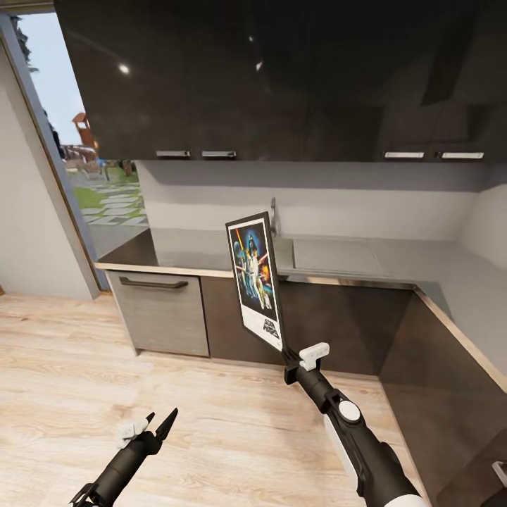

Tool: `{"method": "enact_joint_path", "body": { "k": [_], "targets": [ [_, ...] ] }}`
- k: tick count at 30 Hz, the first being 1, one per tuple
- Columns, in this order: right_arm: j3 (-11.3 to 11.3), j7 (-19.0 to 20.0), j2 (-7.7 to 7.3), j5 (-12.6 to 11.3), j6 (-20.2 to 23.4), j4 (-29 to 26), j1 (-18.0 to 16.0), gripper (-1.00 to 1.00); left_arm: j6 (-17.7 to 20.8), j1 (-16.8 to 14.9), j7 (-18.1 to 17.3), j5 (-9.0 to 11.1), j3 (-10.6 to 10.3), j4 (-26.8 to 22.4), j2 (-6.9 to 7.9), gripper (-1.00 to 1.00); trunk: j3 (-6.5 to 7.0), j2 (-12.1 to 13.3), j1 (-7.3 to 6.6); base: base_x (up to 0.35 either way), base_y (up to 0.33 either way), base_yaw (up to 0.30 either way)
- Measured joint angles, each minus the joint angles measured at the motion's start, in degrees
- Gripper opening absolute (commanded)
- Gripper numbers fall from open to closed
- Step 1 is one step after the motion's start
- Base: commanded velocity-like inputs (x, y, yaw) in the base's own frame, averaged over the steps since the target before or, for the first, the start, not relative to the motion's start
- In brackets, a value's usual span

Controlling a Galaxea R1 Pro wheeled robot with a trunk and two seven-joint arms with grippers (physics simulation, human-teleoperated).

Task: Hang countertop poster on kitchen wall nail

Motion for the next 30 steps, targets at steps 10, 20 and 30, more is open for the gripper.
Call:
{"method": "enact_joint_path", "body": {
  "k": [10, 20, 30],
  "targets": [
    [0.02, -0.04, 0.0, 0.0, 0.0, 0.0, 0.01, -1.0, 0.08, 0.0, 0.0, 0.0, -0.09, 0.09, 0.0, 1.0, 1.8, 4.02, -2.2, 0.0, 0.0, 0.0],
    [0.02, -0.04, 0.0, 0.0, 0.0, 0.04, -0.03, -1.0, 0.08, 0.0, 0.0, 0.0, -0.09, 0.09, 0.0, 1.0, 3.6, 8.04, -4.4, 0.0, 0.0, 0.0],
    [0.02, -0.04, 0.0, 0.0, 0.0, 0.08, -0.02, -1.0, 0.08, 0.01, 0.01, 0.0, -0.09, 0.09, 0.0, 1.0, 5.41, 12.06, -6.6, 0.0, 0.0, 0.0]
  ]
}}
